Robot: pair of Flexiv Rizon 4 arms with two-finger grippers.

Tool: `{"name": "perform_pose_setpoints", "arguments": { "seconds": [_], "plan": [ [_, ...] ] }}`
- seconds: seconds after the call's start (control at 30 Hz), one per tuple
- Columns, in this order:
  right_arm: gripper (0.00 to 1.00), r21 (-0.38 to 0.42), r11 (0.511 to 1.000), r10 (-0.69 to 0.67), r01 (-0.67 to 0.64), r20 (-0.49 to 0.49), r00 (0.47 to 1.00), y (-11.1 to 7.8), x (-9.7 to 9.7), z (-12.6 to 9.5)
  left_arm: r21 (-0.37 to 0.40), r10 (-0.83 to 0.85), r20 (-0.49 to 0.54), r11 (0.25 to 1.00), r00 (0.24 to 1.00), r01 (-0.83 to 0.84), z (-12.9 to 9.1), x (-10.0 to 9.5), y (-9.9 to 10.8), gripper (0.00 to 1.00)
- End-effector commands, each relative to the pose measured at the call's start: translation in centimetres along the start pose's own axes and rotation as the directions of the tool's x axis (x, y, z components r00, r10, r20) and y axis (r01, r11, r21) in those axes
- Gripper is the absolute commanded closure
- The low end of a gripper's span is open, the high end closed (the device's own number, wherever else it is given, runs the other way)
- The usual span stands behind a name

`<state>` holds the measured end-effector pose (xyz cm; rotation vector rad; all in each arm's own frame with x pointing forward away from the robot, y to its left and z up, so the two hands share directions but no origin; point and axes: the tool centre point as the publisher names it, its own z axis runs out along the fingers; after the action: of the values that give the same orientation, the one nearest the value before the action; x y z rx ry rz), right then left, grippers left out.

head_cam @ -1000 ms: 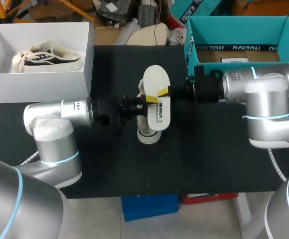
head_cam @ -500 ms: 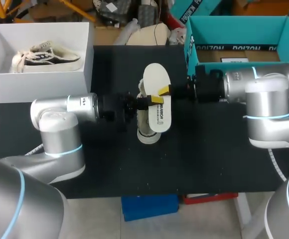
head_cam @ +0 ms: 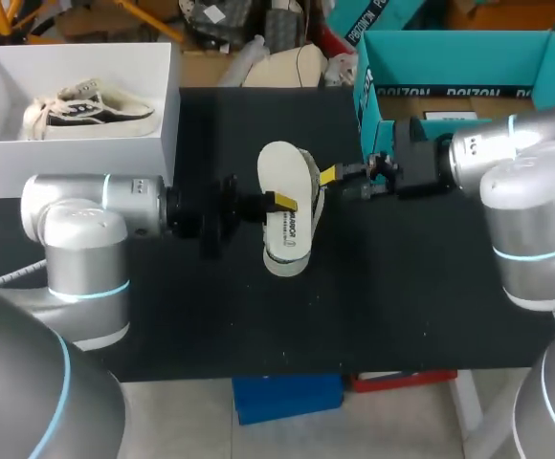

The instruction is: Take the shoe out of the shoebox, open the shoe tongue, remove and reinsert the insole, then place the shoe into the shoebox

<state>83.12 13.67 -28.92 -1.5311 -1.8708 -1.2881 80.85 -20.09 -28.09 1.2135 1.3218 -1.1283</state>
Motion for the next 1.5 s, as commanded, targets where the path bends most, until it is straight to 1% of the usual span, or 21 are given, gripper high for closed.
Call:
{"name": "perform_pose_setpoints", "arguments": {
  "seconds": [0.03,0.07,0.13,0.17,0.7,0.77,0.87,1.0,1.27,1.37,1.5],
  "plan": [
    [0.0,0.002,0.996,-0.082,0.084,0.262,0.962,-2.2,0.6,-2.4,0.024,-0.023,-0.153,0.999,0.988,0.027,-3.4,-1.3,-3.2,1.0],
    [0.0,0.0,0.996,-0.088,0.092,0.273,0.958,-2.6,0.6,-2.7,0.039,-0.037,-0.158,0.998,0.987,0.044,-3.8,-1.3,-3.7,1.0],
    [0.0,-0.004,0.996,-0.087,0.092,0.279,0.956,-3.3,0.5,-3.3,0.084,-0.029,-0.212,0.995,0.977,0.048,-4.5,-0.9,-4.8,1.0],
    [0.0,-0.004,0.996,-0.087,0.092,0.279,0.956,-3.3,0.5,-3.3,0.088,-0.024,-0.227,0.995,0.974,0.045,-4.8,-0.7,-5.2,1.0],
    [0.0,-0.004,0.996,-0.087,0.092,0.279,0.956,-3.3,0.5,-3.3,0.088,-0.024,-0.227,0.995,0.974,0.045,-4.8,-0.7,-5.2,1.0],
    [0.0,-0.007,0.996,-0.081,0.086,0.278,0.957,-3.4,0.5,-3.4,0.103,-0.045,-0.25,0.992,0.967,0.073,-5.4,-0.5,-5.7,1.0],
    [0.0,-0.013,0.997,-0.067,0.074,0.285,0.956,-4.3,0.8,-4.0,0.135,-0.13,-0.221,0.978,0.967,0.162,-6.1,-0.5,-6.6,1.0],
    [0.0,-0.037,0.997,-0.049,0.062,0.284,0.958,-5.8,1.6,-5.1,0.147,-0.198,-0.226,0.961,0.954,0.234,-6.7,-0.3,-7.3,1.0],
    [0.0,-0.051,0.997,-0.034,0.051,0.3,0.953,-7.8,3.0,-7.5,0.176,-0.233,-0.291,0.94,0.928,0.291,-7.1,0.1,-8.4,1.0],
    [0.0,-0.038,0.997,-0.045,0.06,0.307,0.951,-8.3,3.7,-8.2,0.204,-0.256,-0.304,0.923,0.918,0.325,-7.0,0.1,-8.7,1.0],
    [0.0,-0.038,0.997,-0.045,0.06,0.307,0.951,-8.3,3.7,-8.2,0.296,-0.283,-0.395,0.861,0.874,0.413,-6.6,0.6,-9.4,1.0]
  ]
}}
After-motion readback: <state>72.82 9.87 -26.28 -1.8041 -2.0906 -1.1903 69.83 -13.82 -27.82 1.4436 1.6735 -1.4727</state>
